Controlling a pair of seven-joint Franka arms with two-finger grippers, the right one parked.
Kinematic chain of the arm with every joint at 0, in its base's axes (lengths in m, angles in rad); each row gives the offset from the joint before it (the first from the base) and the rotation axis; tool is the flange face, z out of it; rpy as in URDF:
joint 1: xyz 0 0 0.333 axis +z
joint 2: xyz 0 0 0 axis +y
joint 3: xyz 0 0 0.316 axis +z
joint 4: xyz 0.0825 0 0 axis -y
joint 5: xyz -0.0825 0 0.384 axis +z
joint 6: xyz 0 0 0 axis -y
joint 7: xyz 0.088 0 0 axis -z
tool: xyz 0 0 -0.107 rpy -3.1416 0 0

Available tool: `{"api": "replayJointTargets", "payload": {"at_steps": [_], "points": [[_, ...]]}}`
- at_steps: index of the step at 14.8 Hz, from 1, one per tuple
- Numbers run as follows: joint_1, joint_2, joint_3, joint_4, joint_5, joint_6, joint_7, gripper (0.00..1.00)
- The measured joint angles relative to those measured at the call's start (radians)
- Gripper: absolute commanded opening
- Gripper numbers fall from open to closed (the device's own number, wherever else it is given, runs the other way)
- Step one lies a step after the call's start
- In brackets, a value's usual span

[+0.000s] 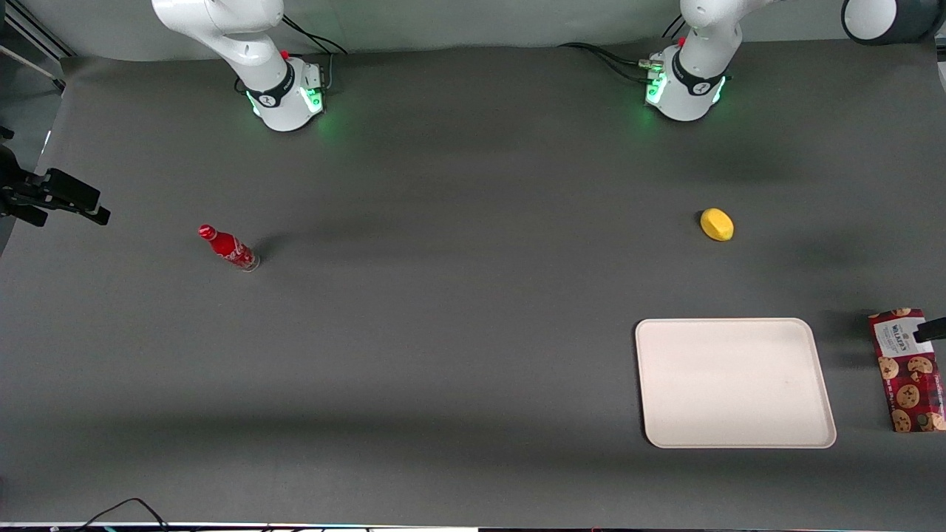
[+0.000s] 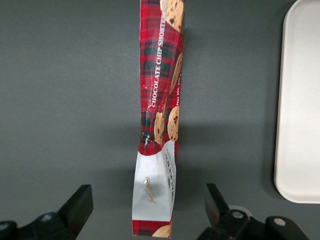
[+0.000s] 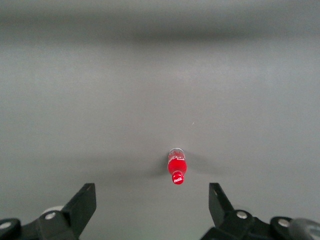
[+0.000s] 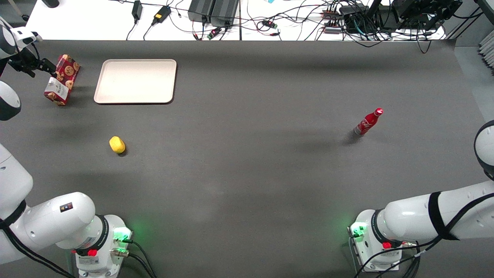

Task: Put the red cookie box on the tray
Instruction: 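Lower the open left gripper around the cookie box and close it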

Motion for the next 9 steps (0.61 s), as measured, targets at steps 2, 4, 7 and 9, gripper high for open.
{"api": "replayJointTargets", "payload": {"at_steps": [2,4,7,9], "points": [[0.000,0.017,-0.007,0.004,-0.006,0.014,0.004,1.00],[-0.001,0.036,-0.018,0.007,-0.007,0.032,0.004,1.00],[-0.004,0.077,-0.037,0.008,-0.008,0.121,0.014,1.00],[-0.003,0.102,-0.038,0.009,-0.008,0.155,0.039,1.00]]}}
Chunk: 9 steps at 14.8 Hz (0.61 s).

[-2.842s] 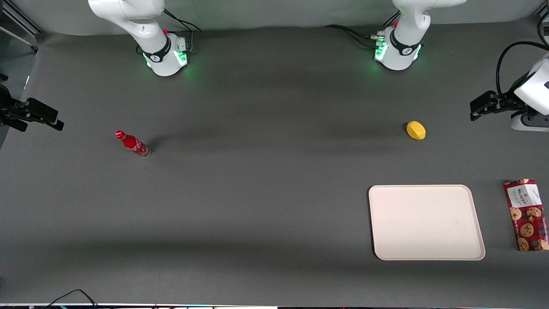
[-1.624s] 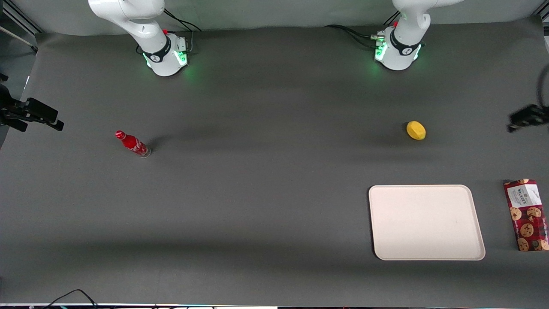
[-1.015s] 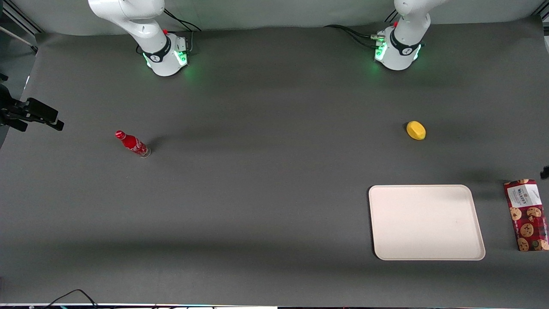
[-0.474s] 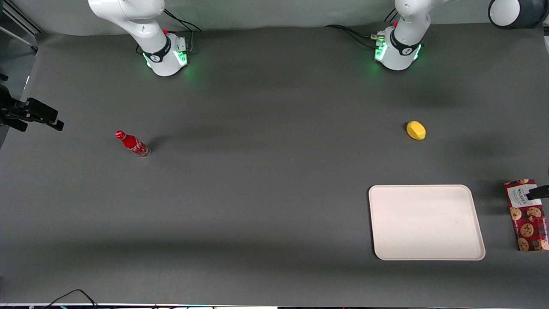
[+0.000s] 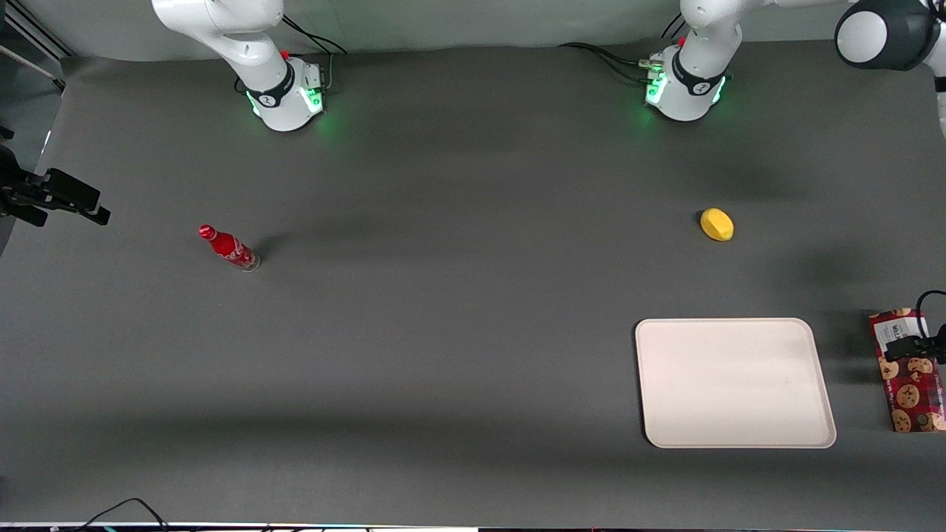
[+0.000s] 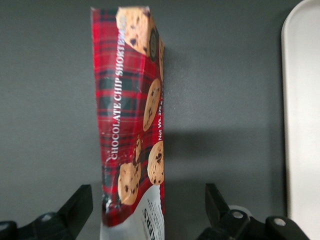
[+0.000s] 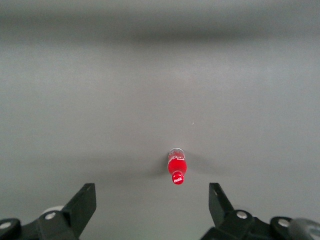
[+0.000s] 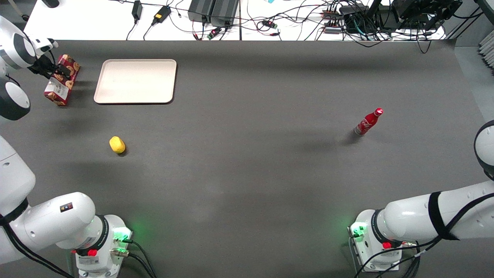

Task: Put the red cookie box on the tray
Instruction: 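Lower the open left gripper around the cookie box and close it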

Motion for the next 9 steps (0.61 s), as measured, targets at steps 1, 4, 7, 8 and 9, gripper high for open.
{"api": "replayJointTargets", "payload": {"at_steps": [1,4,7,8,9], "points": [[0.002,0.010,0.001,0.001,-0.002,0.006,0.006,1.00],[0.006,0.033,0.001,0.002,-0.040,0.008,0.018,0.97],[0.006,0.043,0.001,0.003,-0.054,0.010,0.035,0.32],[0.006,0.043,0.001,0.004,-0.055,0.010,0.046,0.09],[0.006,0.043,0.001,0.007,-0.055,0.010,0.062,0.00]]}}
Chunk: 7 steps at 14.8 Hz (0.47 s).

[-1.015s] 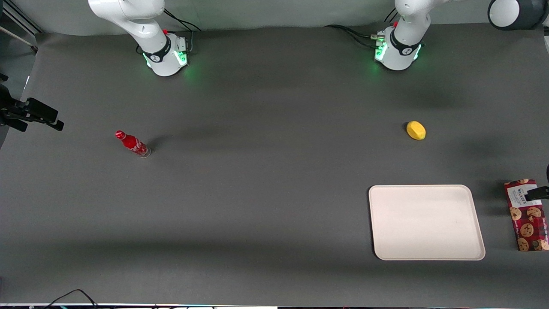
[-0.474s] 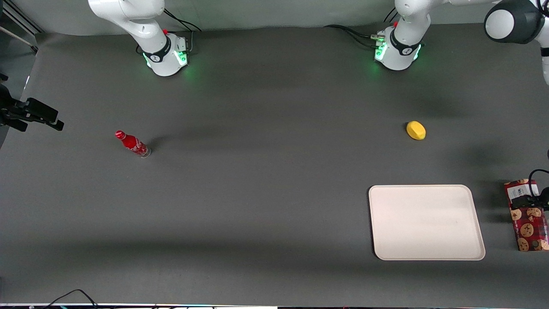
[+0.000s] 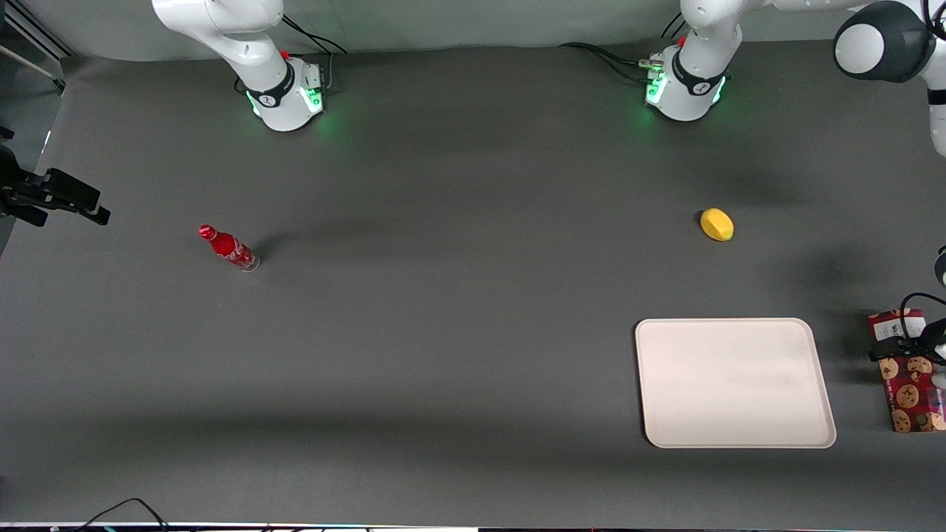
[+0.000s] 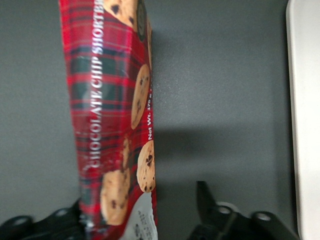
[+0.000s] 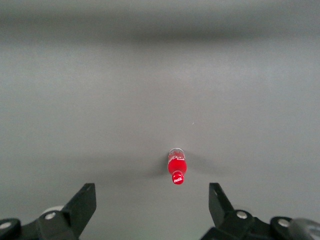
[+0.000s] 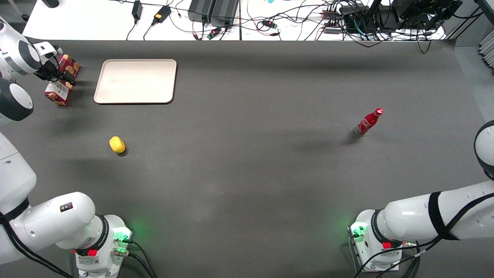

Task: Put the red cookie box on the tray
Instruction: 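Lower the open left gripper around the cookie box and close it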

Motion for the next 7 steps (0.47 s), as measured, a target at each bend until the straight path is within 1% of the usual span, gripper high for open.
{"api": "replayJointTargets", "payload": {"at_steps": [7], "points": [[0.002,0.000,0.001,0.007,0.000,0.018,0.111,0.00]]}}
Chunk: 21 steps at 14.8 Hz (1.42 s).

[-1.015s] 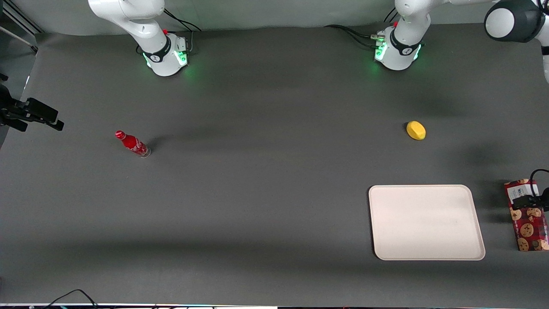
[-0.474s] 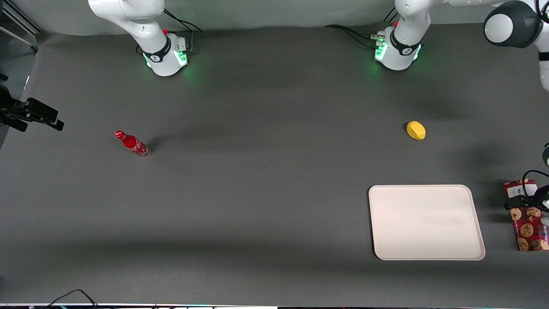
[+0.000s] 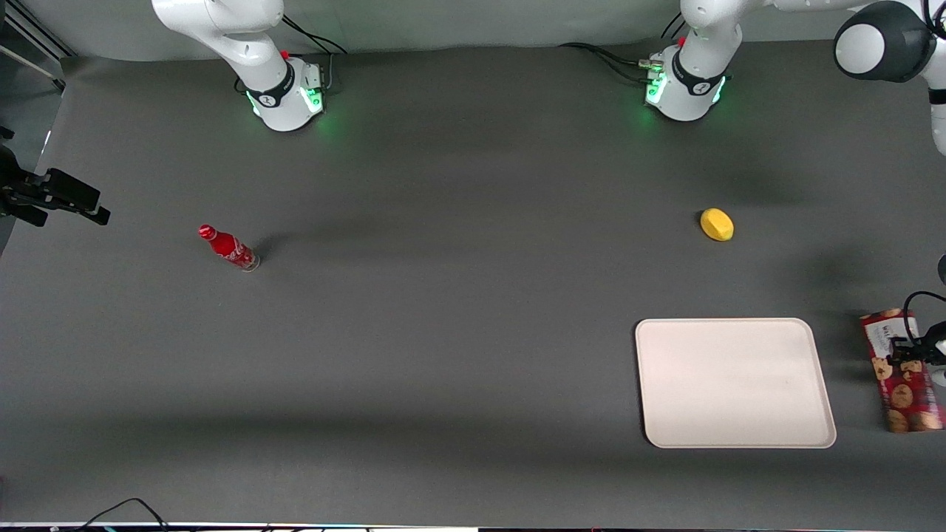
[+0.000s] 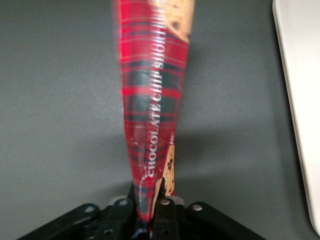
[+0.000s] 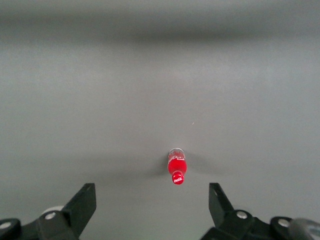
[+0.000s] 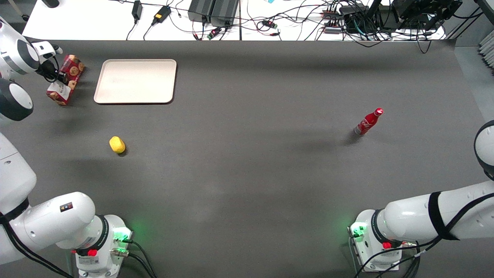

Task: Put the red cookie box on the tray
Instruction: 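Lower the open left gripper around the cookie box and close it, then lift the cookie box with the left gripper and carry it toward the tray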

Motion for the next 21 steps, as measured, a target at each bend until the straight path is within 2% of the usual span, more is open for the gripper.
{"api": "replayJointTargets", "payload": {"at_steps": [5,10,14,18,21], "points": [[-0.005,-0.030,-0.008,0.038,0.018,-0.044,0.033,0.00],[-0.040,-0.249,-0.022,0.074,0.028,-0.393,0.034,0.00],[-0.060,-0.454,-0.022,0.073,0.069,-0.646,0.023,0.00],[-0.108,-0.504,-0.023,0.041,0.087,-0.755,-0.188,0.00],[-0.191,-0.494,-0.026,-0.026,0.093,-0.707,-0.353,0.00]]}}
